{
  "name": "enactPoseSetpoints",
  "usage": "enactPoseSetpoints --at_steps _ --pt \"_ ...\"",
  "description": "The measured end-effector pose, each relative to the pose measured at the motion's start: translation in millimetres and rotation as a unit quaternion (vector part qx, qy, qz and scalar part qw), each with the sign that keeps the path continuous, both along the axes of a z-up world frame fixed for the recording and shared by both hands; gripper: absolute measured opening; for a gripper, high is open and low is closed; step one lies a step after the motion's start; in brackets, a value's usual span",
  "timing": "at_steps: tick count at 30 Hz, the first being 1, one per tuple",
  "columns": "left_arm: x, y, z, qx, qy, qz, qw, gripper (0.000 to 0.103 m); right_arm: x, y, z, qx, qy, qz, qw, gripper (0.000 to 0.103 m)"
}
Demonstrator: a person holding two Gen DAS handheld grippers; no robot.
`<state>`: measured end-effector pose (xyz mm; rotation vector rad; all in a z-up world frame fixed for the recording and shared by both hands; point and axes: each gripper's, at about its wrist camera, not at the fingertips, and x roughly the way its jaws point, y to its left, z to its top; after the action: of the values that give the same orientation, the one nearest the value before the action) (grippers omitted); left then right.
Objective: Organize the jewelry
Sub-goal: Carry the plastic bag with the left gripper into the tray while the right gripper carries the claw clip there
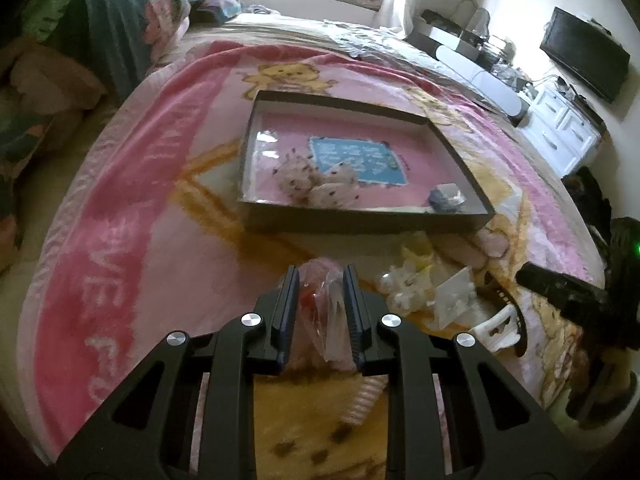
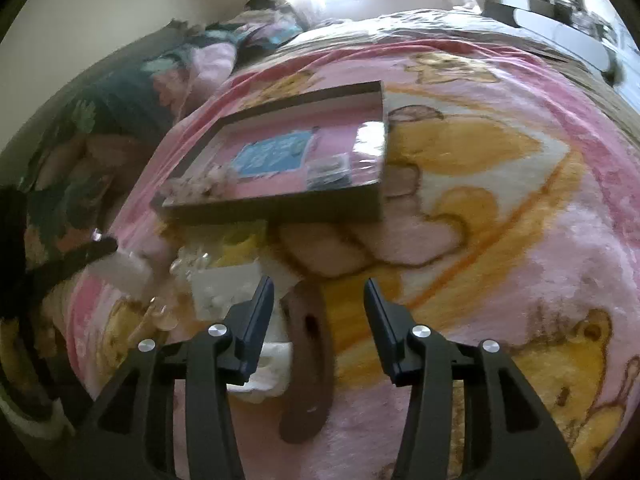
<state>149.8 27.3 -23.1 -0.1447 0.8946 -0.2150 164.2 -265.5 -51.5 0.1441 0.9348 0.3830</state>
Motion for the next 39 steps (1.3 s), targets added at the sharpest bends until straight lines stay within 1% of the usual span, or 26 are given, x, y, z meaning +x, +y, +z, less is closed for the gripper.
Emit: enactPoseSetpoints --at_steps 3,6,7,8,10,12,16,26,33,39 --pt "4 -7 3 0.003 -0.002 -0.008 1.0000 0.015 7 14 -13 -0.015 0.036 0.022 0.999 0.046" --pt "9 -16 6 0.005 -0.002 -0.016 0.9999 0.015 15 18 -26 -0.031 0.060 0.020 0.997 0.044" --pt "10 -17 6 0.004 -0.002 -0.016 0.9999 0.015 17 18 -30 -0.027 0.068 0.024 0.997 0.041" --pt "11 -20 8 0.003 -0.003 -0.018 0.9998 0.015 19 18 -33 -0.026 0.072 0.024 0.997 0.029" --pt "14 -24 11 0.004 -0.006 -0.021 0.9998 0.015 21 14 -36 -0.031 0.074 0.020 0.997 0.014" --pt "17 -27 15 0.004 -0.007 -0.024 0.9997 0.015 19 6 -34 -0.011 0.071 0.016 0.997 0.014" --pt "22 -33 20 0.006 -0.010 -0.029 0.9995 0.015 17 -12 -21 0.009 0.049 -0.010 0.999 0.014" --pt "44 -57 30 0.009 -0.015 -0.048 0.9987 0.014 19 -36 14 0.034 -0.008 -0.036 0.999 0.014" --pt "64 -70 39 0.008 -0.026 -0.052 0.9983 0.014 36 -43 33 0.044 -0.032 -0.041 0.998 0.014" --pt "91 -77 46 0.007 -0.036 -0.049 0.9981 0.014 58 -41 52 0.048 -0.059 -0.042 0.996 0.014"
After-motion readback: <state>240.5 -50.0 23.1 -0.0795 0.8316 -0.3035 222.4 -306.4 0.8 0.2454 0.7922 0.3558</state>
